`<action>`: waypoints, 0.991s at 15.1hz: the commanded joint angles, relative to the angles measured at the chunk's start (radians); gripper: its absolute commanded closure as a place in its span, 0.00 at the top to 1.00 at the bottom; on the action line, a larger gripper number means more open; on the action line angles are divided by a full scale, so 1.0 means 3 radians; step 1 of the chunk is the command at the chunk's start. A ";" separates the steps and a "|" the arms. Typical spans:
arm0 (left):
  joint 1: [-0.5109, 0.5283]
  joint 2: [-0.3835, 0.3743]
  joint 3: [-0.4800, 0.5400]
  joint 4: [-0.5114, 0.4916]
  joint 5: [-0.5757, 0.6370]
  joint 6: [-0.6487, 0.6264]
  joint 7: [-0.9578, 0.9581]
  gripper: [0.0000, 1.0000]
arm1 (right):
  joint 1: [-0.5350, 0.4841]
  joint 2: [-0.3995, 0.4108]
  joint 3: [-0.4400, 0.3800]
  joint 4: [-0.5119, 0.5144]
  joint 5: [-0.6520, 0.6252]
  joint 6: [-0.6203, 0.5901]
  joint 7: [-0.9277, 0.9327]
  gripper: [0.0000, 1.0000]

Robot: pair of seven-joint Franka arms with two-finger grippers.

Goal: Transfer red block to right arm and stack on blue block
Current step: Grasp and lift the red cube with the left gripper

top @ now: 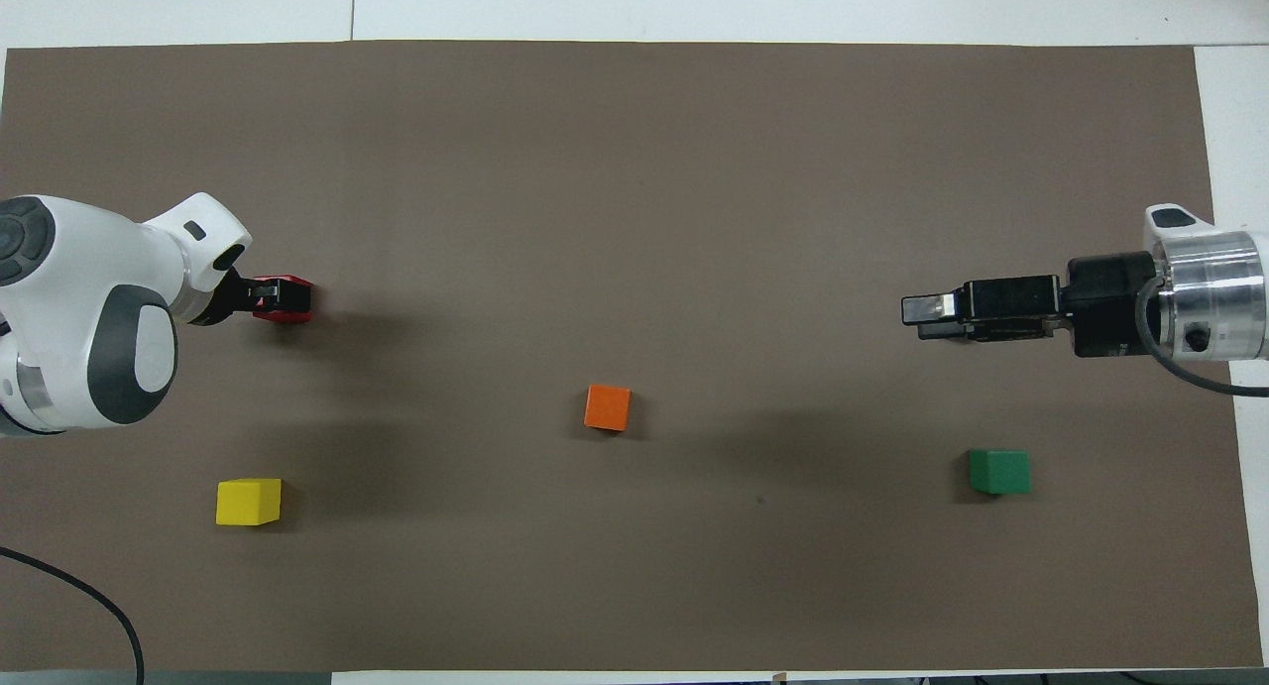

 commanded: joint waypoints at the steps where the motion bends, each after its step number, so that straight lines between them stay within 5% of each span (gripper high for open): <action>1: -0.0077 0.0106 0.0019 0.0003 0.0027 0.0200 0.0021 1.00 | 0.0067 -0.0108 0.0012 -0.0319 0.0518 -0.0078 -0.0286 1.00; 3: -0.0072 0.0142 0.0019 0.0003 0.0027 0.0196 0.0031 1.00 | 0.0103 -0.0113 0.0017 -0.0401 0.0841 -0.0206 -0.0338 1.00; 7: -0.0036 0.0137 0.0009 0.0039 -0.0054 0.0042 -0.0005 0.35 | 0.0328 -0.0113 0.0027 -0.0672 0.1505 -0.0268 -0.0669 1.00; 9: -0.0026 0.0132 0.0014 0.0095 -0.0405 -0.0060 -0.0111 0.00 | 0.0501 -0.0092 0.0022 -0.0800 0.1899 -0.0335 -0.0849 1.00; 15: -0.0235 -0.0450 -0.0057 0.0509 -0.0769 -0.1352 -0.1307 0.00 | 0.0906 -0.0082 0.0027 -0.0974 0.2723 -0.0468 -0.0875 1.00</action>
